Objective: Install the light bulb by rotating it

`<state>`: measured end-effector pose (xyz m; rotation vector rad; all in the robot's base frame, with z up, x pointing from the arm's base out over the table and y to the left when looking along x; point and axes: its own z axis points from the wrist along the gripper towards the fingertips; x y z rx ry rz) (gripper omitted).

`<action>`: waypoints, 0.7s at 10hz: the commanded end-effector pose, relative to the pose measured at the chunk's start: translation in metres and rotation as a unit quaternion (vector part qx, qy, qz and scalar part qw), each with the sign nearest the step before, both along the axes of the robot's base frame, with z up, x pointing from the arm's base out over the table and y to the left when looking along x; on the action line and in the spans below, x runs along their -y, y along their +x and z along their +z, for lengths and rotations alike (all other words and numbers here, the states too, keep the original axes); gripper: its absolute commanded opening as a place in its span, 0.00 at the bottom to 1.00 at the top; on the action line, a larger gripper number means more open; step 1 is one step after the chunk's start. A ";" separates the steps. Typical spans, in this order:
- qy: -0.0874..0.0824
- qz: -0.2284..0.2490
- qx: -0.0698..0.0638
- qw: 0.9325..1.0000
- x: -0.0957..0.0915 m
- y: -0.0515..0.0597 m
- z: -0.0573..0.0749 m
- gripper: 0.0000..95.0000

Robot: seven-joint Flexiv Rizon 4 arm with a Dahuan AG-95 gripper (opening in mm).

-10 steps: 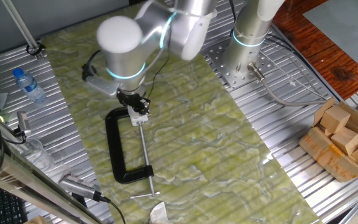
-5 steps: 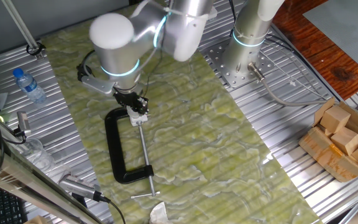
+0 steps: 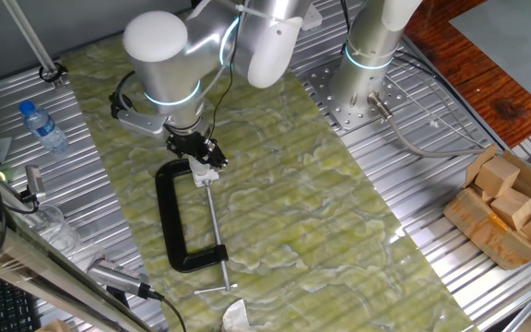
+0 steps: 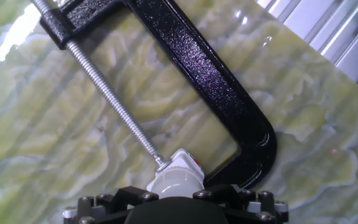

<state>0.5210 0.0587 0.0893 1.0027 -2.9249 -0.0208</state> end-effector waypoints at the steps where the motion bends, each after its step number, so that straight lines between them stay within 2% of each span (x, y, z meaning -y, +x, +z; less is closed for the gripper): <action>1: -0.005 0.008 -0.007 1.000 -0.001 0.000 0.005 1.00; 7: -0.006 0.009 -0.006 1.000 0.000 0.000 0.006 1.00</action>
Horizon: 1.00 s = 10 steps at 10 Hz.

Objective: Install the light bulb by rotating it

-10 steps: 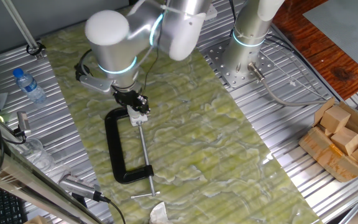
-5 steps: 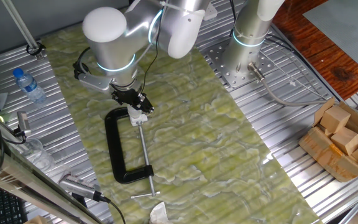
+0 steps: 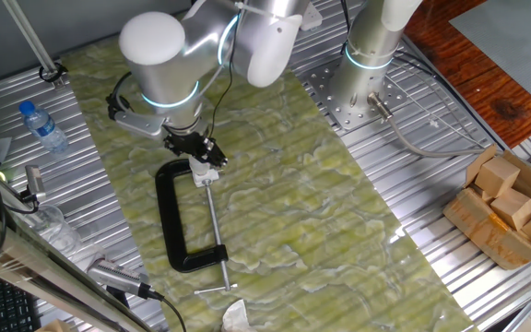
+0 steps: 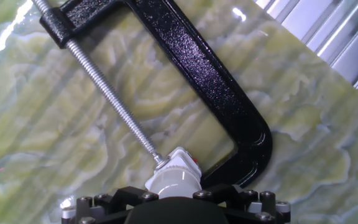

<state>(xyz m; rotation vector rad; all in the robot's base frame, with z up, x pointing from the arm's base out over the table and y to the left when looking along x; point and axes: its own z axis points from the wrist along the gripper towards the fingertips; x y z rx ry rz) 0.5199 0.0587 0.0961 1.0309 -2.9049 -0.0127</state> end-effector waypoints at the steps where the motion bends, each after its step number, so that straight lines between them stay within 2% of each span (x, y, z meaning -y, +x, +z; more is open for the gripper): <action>1: -0.004 -0.003 -0.002 1.000 0.000 0.001 -0.001 1.00; 10: 0.001 -0.024 -0.003 1.000 0.000 0.001 -0.001 1.00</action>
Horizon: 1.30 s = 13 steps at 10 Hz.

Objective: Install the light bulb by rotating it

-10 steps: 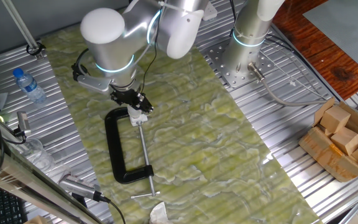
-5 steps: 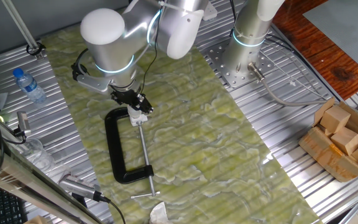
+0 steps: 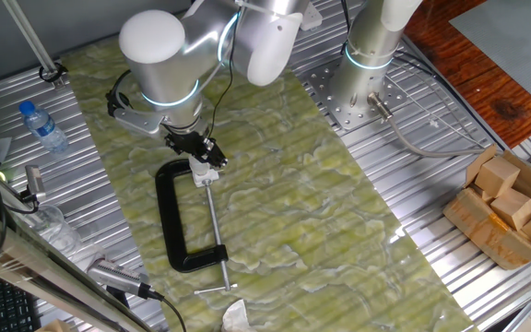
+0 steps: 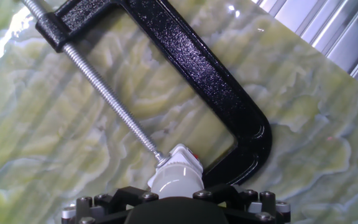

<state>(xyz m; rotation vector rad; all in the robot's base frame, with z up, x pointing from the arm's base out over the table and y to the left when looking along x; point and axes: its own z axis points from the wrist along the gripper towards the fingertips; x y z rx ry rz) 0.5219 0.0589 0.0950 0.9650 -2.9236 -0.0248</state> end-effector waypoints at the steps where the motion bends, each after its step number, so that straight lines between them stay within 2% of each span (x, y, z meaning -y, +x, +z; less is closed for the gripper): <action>1: -0.004 -0.003 -0.001 1.000 0.000 -0.001 0.000 1.00; 13: -0.002 -0.002 -0.004 1.000 0.000 -0.001 0.000 1.00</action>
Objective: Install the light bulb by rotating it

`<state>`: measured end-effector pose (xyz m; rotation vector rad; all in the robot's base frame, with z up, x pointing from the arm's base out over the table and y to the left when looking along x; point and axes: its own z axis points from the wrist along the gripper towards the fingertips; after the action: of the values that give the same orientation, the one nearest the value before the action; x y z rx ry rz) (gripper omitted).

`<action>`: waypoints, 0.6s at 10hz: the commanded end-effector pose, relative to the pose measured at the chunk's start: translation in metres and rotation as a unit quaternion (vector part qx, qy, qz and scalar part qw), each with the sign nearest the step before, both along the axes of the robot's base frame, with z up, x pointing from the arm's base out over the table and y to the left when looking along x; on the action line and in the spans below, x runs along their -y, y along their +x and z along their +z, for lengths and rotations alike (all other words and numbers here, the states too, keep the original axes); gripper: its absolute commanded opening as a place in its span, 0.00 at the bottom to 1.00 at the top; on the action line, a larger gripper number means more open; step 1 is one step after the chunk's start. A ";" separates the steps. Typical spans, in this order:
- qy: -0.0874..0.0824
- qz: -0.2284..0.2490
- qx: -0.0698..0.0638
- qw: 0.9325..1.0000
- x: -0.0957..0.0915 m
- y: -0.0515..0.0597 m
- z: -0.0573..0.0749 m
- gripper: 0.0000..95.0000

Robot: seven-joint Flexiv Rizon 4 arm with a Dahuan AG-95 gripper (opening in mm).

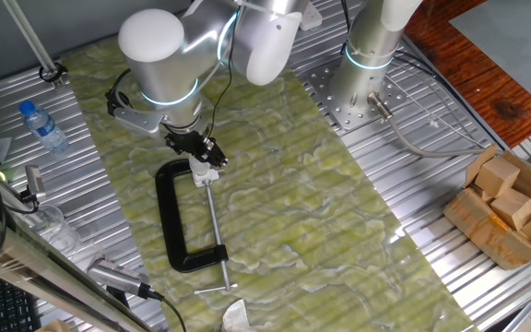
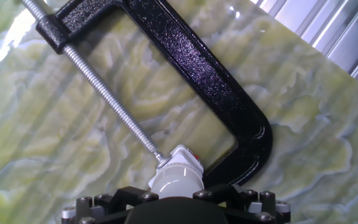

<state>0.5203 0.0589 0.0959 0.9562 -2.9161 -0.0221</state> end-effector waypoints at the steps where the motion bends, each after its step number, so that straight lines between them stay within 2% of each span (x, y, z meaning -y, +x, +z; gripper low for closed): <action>1: 0.000 -0.001 0.000 1.000 0.000 0.001 -0.001 1.00; 6: 0.000 0.001 0.000 1.000 0.000 0.000 -0.001 1.00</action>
<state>0.5205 0.0589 0.0953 0.9589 -2.9155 -0.0216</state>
